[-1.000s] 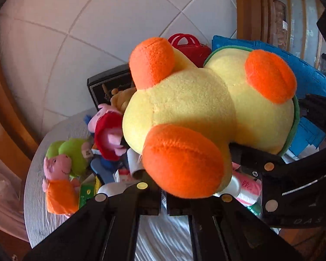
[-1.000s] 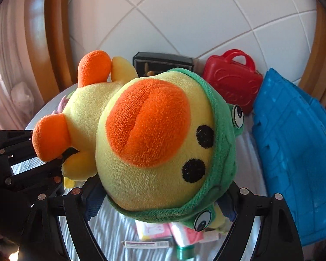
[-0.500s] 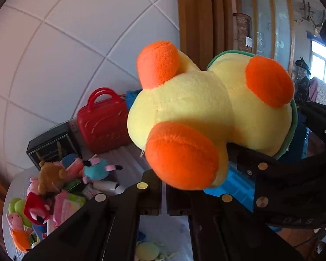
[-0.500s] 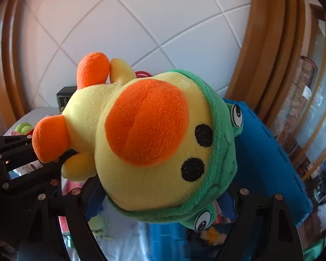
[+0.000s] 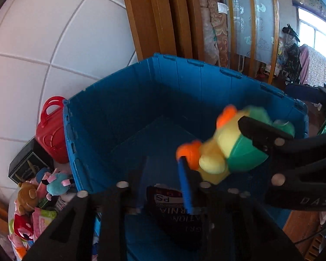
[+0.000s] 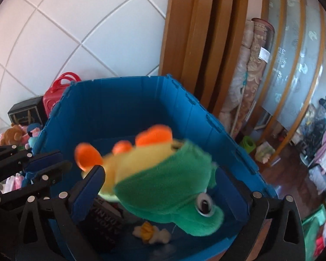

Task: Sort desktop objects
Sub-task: 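Open both tools to drop the duck plush into the bin, then move both tools back from the bin to the heap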

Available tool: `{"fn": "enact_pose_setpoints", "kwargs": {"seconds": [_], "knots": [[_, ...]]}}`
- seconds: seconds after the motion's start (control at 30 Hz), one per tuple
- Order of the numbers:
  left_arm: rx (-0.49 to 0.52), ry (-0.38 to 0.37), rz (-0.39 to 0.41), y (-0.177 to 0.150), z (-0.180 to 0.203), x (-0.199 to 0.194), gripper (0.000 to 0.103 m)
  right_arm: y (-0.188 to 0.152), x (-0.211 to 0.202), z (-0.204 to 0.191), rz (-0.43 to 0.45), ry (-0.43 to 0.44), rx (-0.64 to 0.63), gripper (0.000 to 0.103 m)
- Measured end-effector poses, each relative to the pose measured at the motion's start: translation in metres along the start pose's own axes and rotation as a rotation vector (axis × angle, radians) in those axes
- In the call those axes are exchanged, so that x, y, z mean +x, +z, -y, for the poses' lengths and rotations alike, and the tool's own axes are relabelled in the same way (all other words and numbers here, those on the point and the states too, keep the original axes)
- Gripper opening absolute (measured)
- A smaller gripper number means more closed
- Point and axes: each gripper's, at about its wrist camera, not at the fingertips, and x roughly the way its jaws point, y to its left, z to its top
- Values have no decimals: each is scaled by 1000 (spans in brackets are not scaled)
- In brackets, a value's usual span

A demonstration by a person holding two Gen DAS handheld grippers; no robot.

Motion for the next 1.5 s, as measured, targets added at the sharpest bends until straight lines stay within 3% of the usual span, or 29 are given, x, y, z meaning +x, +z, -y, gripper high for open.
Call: {"fn": "enact_pose_setpoints", "kwargs": {"seconds": [0.1,0.43,0.77,1.0,1.33,1.5], "knots": [[-26,2,33,1,-7,-9,63,2,11,10,-10,11,0,103],[-32,-3,-5,-12,-5,-15,63,-2,10,19,-4,17,3,103],[-99,36,43,-60,-27,-55,63,-18,-7,10,-14,92,27,103],[-147,132,105,-108,-49,-92,63,-34,-35,-31,27,160,-28,103],[-270,230,123,-186,-100,-133,63,-64,-70,-121,61,285,-137,103],[-333,261,73,-220,-132,-141,63,-74,-86,-169,94,308,-194,103]]}}
